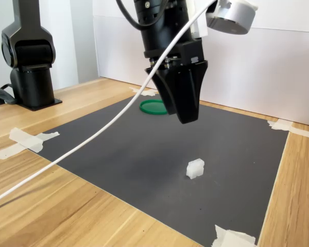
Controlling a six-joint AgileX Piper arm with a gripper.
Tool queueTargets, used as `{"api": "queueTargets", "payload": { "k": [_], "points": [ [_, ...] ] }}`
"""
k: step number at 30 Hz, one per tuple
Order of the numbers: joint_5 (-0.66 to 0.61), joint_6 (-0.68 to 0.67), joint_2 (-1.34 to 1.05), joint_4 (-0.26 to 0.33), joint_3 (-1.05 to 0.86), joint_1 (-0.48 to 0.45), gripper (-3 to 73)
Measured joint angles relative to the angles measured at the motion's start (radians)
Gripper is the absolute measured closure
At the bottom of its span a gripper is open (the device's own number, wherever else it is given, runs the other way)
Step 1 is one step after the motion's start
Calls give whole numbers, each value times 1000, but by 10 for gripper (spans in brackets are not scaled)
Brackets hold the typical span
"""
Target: Grasp a white terminal and put it in the green lid.
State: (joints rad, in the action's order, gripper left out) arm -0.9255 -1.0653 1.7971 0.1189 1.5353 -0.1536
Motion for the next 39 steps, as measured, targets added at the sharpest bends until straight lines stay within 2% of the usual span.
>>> {"api": "queueTargets", "payload": {
  "k": [3, 10, 14, 20, 39],
  "points": [
    [-31, 11, 0, 12, 56, 0, 6],
    [-231, -77, 28, 18, 92, 57, -1],
    [-227, -57, 58, 7, 92, 84, 9],
    [-197, -53, 120, -43, 92, 82, 27],
    [-108, -65, 214, -72, 92, 82, 41]
  ]
}}
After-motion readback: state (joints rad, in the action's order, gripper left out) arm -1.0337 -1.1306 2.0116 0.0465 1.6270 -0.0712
